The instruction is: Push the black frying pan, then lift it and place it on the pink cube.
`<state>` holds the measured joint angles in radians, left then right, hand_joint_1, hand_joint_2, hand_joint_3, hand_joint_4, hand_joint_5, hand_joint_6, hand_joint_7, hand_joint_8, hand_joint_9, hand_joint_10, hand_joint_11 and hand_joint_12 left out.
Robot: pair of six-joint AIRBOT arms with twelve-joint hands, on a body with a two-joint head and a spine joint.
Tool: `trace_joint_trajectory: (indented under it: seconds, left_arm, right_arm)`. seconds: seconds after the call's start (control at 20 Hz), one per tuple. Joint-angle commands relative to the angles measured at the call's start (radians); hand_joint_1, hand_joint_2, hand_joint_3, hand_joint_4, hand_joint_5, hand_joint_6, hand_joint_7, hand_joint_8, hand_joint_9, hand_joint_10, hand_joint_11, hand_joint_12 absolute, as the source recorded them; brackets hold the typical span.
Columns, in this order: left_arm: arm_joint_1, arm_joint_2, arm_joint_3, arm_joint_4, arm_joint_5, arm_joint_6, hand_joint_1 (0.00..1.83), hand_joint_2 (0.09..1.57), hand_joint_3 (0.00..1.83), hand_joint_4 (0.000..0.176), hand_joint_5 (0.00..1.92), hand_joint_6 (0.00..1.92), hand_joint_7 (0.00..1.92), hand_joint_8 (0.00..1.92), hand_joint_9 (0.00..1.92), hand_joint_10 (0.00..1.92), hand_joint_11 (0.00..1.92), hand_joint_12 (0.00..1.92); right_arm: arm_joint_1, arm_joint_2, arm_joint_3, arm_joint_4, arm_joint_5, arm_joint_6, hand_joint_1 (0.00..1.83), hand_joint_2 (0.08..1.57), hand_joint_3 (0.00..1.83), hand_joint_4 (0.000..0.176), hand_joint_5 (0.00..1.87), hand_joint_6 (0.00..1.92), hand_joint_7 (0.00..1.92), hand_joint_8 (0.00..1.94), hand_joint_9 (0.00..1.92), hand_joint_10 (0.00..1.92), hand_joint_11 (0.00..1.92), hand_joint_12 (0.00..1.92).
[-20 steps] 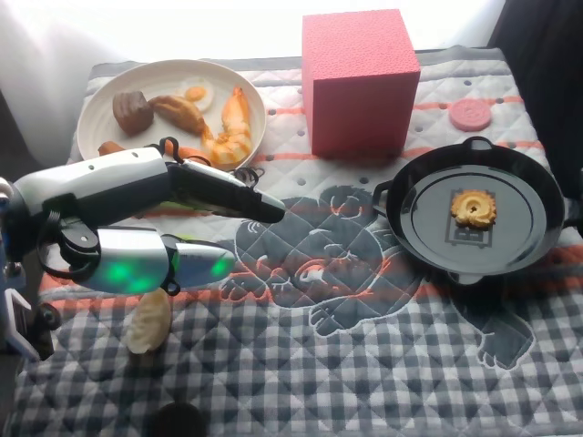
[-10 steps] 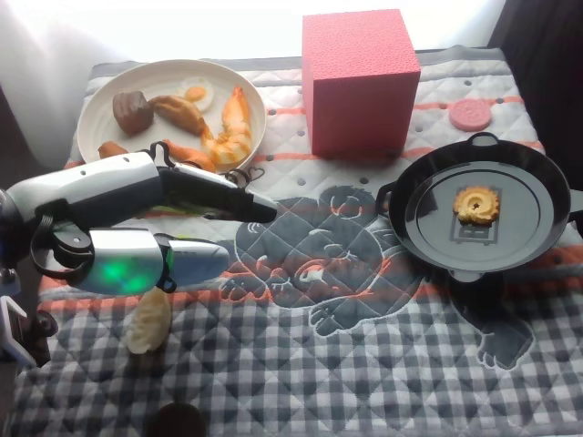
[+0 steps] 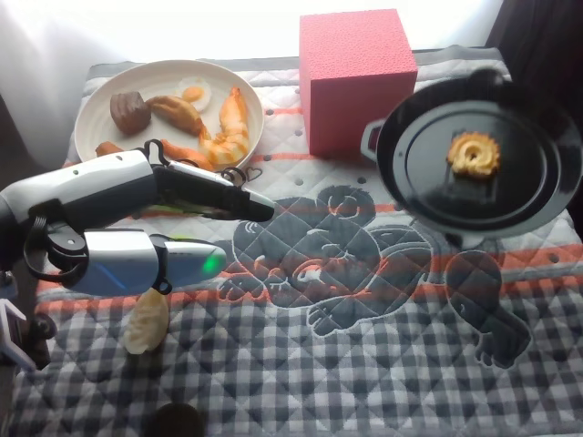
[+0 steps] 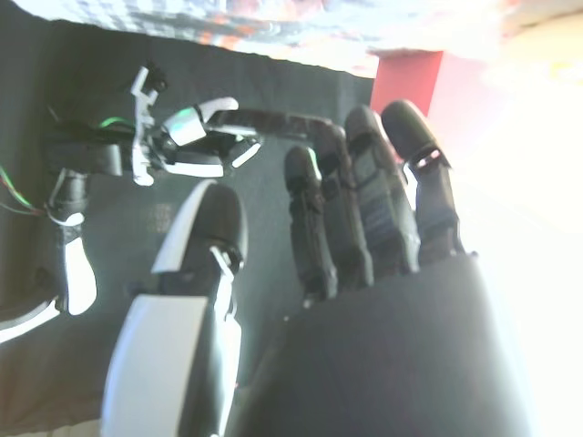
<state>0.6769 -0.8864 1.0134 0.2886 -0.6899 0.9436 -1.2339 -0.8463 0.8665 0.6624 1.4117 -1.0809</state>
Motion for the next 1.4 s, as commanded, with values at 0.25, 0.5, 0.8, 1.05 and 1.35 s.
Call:
trace_joint_trajectory:
  seconds: [0.25,0.5,0.8,1.05,1.35]
  left_arm:
    - [-0.001,0.012,-0.006,-0.042,-0.119,0.006,0.71,1.35,0.01,0.000,0.57,0.00,0.51,0.00,0.45,0.01,0.00,1.18]
    - [0.000,0.009,-0.006,-0.047,-0.120,0.008,0.66,1.35,0.00,0.000,0.60,0.01,0.52,0.01,0.48,0.02,0.00,1.30]
    - [0.010,0.009,-0.006,-0.057,-0.129,0.008,0.70,1.34,0.00,0.000,0.60,0.00,0.52,0.00,0.47,0.02,0.00,1.22]
    - [0.015,0.009,-0.005,-0.059,-0.133,0.008,0.73,1.34,0.00,0.000,0.60,0.01,0.53,0.01,0.47,0.02,0.00,1.17]
    - [0.026,0.006,-0.005,-0.064,-0.137,0.008,0.77,1.33,0.00,0.000,0.60,0.01,0.52,0.00,0.45,0.01,0.00,1.10]
  right_arm:
    - [0.015,0.049,0.007,-0.035,0.111,0.005,1.40,1.34,0.00,0.000,1.20,1.92,1.54,1.94,1.69,1.92,1.71,1.92]
    - [0.089,0.054,0.046,-0.034,0.045,0.005,1.46,1.29,0.00,0.000,1.26,1.92,1.59,1.94,1.72,1.92,1.73,1.92]
    - [0.191,0.012,0.117,-0.035,-0.053,0.005,1.55,1.27,0.00,0.000,1.22,1.92,1.54,1.94,1.70,1.92,1.73,1.92]
    - [0.287,-0.035,0.185,-0.041,-0.137,0.005,1.54,1.27,0.00,0.000,1.23,1.92,1.50,1.94,1.66,1.92,1.69,1.92]
    - [0.401,-0.113,0.287,-0.041,-0.259,0.005,1.51,1.27,0.00,0.000,1.19,1.92,1.45,1.94,1.61,1.92,1.65,1.92]
